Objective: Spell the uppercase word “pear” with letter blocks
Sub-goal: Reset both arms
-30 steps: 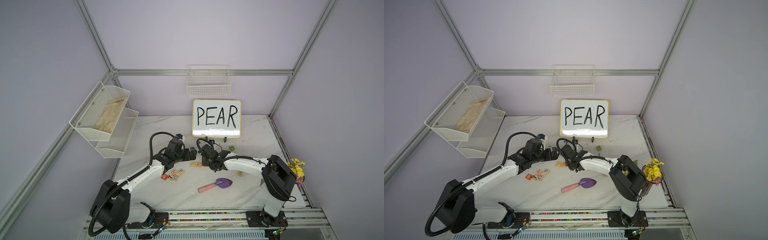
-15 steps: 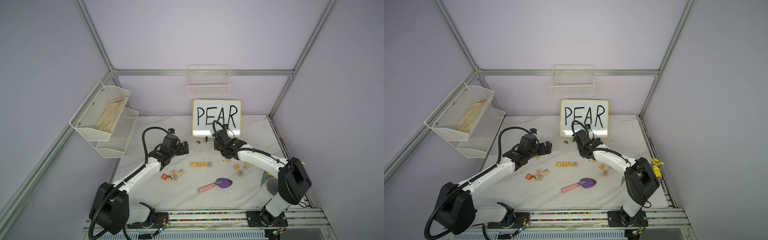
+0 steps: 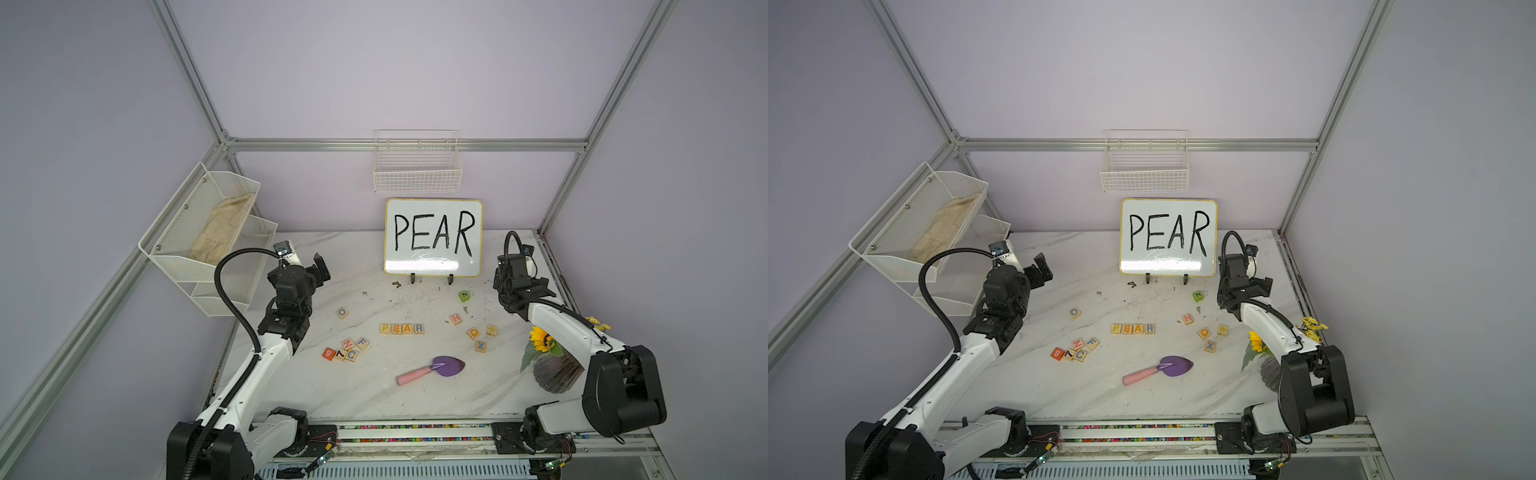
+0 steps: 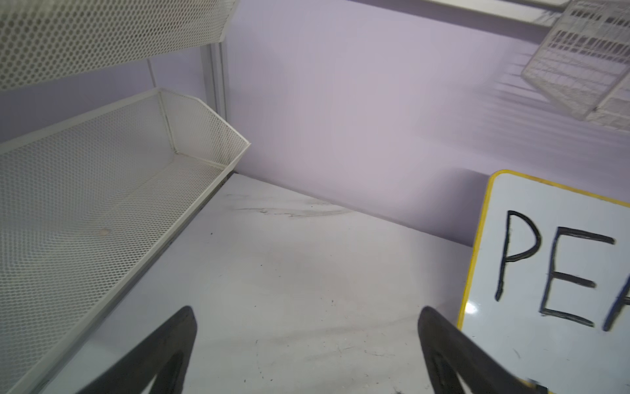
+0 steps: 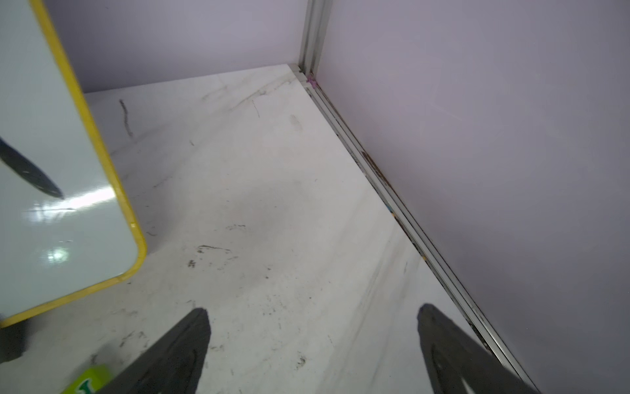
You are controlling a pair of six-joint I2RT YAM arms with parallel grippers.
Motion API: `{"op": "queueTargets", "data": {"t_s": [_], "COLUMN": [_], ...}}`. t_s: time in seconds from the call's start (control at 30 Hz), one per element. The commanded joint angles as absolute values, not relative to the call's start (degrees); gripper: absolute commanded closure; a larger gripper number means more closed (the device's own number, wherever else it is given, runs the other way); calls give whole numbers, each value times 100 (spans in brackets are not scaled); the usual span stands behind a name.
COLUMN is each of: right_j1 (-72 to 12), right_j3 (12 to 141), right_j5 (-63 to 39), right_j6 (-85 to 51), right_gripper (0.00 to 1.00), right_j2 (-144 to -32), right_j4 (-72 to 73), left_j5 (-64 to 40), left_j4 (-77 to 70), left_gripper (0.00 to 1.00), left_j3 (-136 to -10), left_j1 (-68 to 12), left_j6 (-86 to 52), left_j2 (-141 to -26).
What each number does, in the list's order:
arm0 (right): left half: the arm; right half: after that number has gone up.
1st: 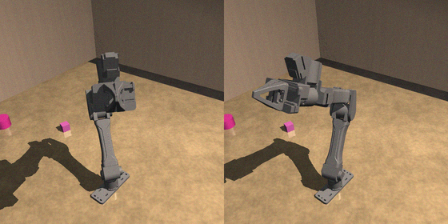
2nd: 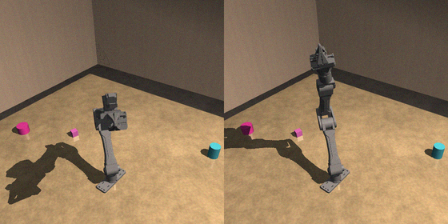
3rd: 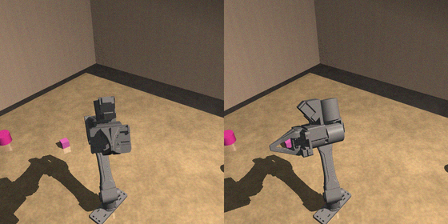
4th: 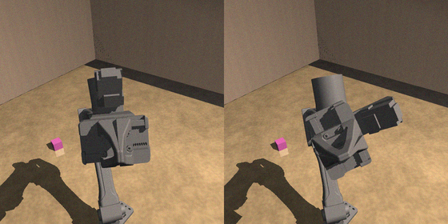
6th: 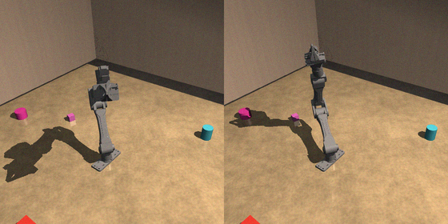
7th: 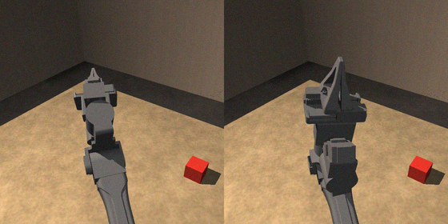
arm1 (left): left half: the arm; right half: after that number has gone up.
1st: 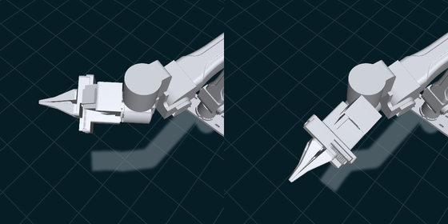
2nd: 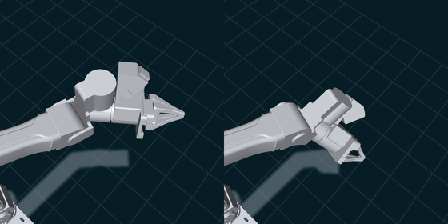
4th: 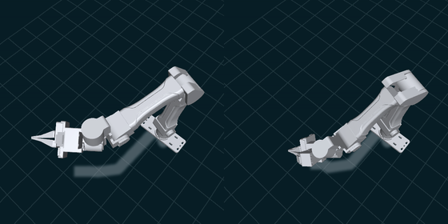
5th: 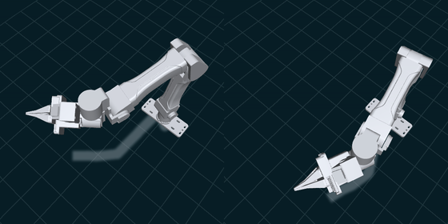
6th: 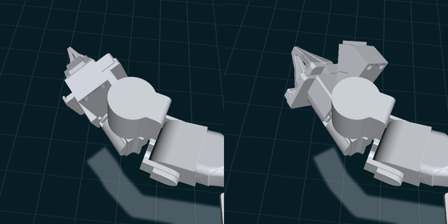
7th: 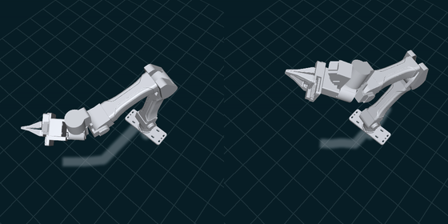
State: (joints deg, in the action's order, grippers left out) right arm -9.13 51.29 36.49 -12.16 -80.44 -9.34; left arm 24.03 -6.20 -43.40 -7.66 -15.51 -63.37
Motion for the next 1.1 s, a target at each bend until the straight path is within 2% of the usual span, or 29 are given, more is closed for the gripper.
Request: {"op": "queueTargets", "data": {"t_s": [0.0, 0.1, 0.43, 0.57, 0.7, 0.87, 1.0, 1.07], "right_j1": [-359, -82, -62, -66, -62, -64, -64, -65], "right_j3": [4678, 4395, 3933, 3271, 2611, 2638, 2768, 2813], "right_j5": [3315, 3031, 2833, 2494, 2149, 1681, 1217, 928], "right_j6": [-1300, -1123, -656, -282, -122, 209, 379, 486], "right_gripper": [3, 3, 3, 3, 3, 3, 3, 3], "right_j2": [-7748, -7832, -8658, -8675, -8720, -9077, -9188, -9193], "right_j4": [-459, -248, 756, 2089, 3661, 4217, 4075, 3975], "left_j5": [2552, 2476, 2761, 2961, 2356, 2133, 1890, 1852], "left_j4": [-1667, -2545, -4291, -5334, -5424, -6687, -5747, -5749], "left_gripper": [0, 0, 0, 0, 0, 0, 0, 0], "left_j3": [-3683, -3071, -1862, -1573, -1675, -1655, -1919, -2016], "left_j1": [-622, -598, -539, -458, -286, -270, -264, -255], "left_j6": [-1015, -912, -465, -87, -299, -62, -136, -72], "left_j2": [-6498, -6580, -7098, -7647, -7944, -9135, -8887, -8987]}}
